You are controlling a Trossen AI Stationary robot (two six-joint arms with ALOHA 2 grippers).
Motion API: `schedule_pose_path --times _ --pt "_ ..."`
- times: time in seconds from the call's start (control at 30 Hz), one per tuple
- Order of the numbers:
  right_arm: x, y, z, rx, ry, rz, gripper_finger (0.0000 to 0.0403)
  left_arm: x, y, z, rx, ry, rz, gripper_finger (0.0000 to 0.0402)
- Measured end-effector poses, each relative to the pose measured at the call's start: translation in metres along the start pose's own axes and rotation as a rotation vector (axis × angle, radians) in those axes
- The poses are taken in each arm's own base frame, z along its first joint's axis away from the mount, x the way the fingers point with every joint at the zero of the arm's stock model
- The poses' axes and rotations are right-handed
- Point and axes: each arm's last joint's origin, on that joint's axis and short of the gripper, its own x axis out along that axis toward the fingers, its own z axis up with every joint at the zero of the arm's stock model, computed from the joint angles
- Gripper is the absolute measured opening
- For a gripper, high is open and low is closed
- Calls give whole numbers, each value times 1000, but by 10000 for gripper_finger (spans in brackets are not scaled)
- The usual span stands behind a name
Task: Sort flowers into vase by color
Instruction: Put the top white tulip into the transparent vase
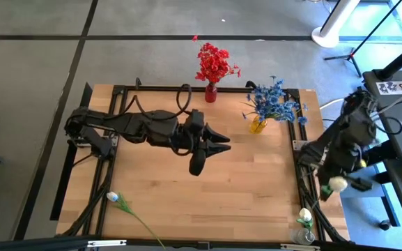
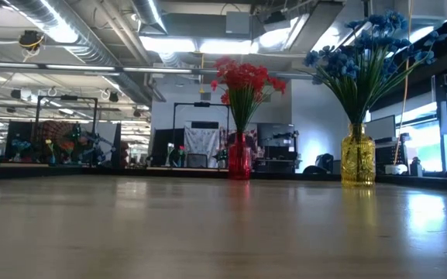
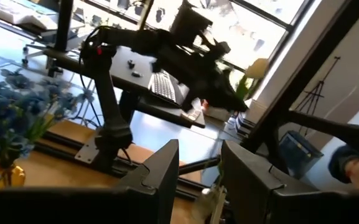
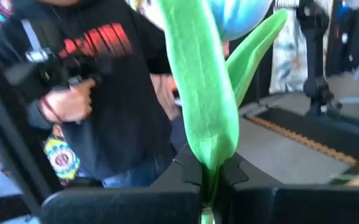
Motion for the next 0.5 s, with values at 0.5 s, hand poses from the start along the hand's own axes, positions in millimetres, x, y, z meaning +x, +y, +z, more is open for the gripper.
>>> schedule_pose_path --times 0.5 --pt "43 44 -25 -17 128 -102 2 1 6 3 -5 4 -4 118"
